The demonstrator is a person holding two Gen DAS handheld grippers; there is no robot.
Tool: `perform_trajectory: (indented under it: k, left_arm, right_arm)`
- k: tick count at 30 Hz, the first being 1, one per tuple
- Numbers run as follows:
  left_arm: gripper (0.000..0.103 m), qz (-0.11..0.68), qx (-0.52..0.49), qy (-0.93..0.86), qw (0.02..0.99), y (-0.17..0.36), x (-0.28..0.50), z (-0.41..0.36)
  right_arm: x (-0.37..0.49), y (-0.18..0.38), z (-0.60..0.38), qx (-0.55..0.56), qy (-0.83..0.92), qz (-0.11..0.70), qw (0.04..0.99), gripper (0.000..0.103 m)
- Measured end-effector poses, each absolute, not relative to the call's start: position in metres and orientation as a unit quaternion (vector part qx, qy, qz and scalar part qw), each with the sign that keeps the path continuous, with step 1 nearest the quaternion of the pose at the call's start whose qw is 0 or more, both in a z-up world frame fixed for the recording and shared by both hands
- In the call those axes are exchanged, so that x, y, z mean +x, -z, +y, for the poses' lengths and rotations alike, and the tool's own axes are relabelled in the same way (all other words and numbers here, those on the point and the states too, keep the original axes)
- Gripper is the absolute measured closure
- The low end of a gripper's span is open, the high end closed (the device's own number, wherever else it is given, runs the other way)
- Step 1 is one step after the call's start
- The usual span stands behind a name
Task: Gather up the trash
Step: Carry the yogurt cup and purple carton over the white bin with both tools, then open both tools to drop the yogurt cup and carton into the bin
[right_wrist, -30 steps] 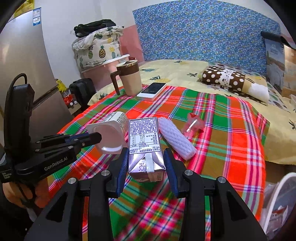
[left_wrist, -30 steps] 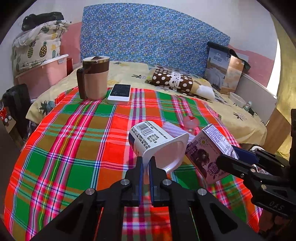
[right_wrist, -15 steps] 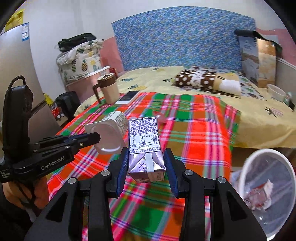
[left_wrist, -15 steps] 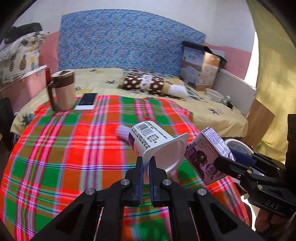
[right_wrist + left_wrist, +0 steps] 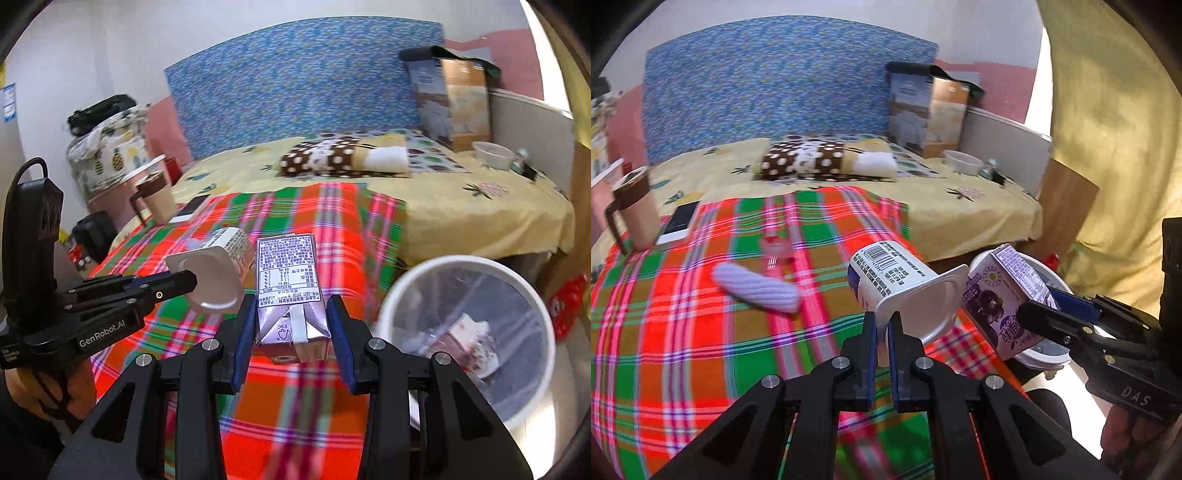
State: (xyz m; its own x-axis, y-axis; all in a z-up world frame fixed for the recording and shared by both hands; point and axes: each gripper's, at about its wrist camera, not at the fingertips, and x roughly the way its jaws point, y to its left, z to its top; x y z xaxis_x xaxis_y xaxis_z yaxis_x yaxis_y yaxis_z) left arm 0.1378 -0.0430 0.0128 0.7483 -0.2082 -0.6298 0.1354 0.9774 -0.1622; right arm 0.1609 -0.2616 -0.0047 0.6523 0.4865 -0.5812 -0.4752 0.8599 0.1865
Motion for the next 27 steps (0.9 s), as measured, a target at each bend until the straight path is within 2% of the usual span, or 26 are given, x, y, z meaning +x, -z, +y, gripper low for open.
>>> perform_trajectory:
  k: [12, 27]
  left_arm:
    - [0.097, 0.358, -0.019, 0.173, 0.917, 0.000, 0.169, -0.118]
    - [0.097, 0.383, 0.001, 0.233, 0.894, 0.021, 0.208, -0.174]
  right_arm:
    - [0.171, 0.018, -0.323, 0.042, -0.181, 0.334, 0.924, 0.062]
    - [0.192, 0.043, -0.369, 0.060, -0.094, 0.382, 0.917, 0.062]
